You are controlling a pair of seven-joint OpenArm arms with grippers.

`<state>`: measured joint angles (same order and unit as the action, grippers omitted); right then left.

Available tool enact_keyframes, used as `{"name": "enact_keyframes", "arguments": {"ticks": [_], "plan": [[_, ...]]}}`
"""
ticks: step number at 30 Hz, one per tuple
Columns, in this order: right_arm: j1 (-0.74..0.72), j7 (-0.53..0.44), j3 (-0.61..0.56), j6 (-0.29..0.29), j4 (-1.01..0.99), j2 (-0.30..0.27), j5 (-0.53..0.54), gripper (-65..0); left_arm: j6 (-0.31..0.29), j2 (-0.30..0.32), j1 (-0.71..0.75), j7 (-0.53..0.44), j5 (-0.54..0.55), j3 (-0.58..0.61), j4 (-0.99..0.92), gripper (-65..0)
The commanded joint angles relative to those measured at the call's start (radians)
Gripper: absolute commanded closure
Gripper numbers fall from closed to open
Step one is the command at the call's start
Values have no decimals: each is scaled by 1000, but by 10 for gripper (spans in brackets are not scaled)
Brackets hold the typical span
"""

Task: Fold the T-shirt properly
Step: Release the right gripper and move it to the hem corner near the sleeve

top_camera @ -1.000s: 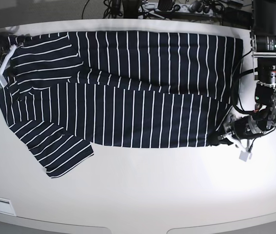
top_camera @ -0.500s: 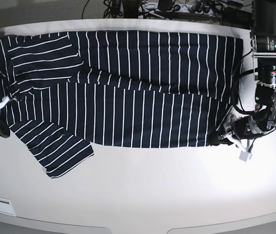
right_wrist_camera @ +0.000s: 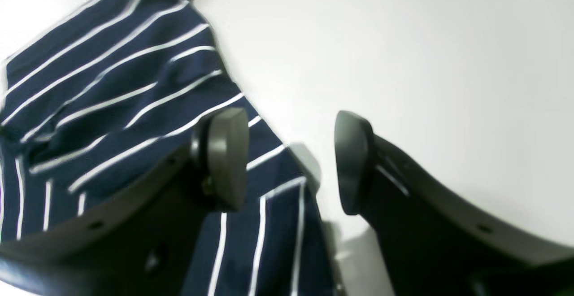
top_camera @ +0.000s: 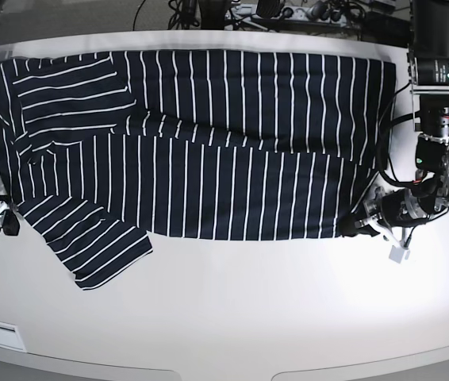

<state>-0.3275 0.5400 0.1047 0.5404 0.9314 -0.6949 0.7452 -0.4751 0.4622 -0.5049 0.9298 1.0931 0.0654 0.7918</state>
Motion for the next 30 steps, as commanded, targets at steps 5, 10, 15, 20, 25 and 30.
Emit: {"name": "enact_keyframes", "arguments": {"ticks": [5, 10, 15, 20, 25, 30], "plan": [[-132, 32, -58, 11, -169, 8, 95, -332, 18, 11, -8, 40, -48, 4, 4, 0], [-166, 33, -59, 18, -259, 65, 97, -332, 18, 12, -8, 41, -48, 4, 4, 0], [-157, 50, -60, 73, -261, 103, 98, -332, 19, 11, -8, 42, -48, 4, 4, 0], [-161, 158, -60, 154, -261, 104, 232, -331, 18, 12, -8, 44, -48, 4, 4, 0], [-161, 170, -59, 158, -256, 99, 254, -48, 17, 11, -9, 43, -48, 4, 4, 0], [-171, 173, -60, 158, -173, 81, 263, 0, -90, 12, -39, 47, -95, 4, 5, 0]]}}
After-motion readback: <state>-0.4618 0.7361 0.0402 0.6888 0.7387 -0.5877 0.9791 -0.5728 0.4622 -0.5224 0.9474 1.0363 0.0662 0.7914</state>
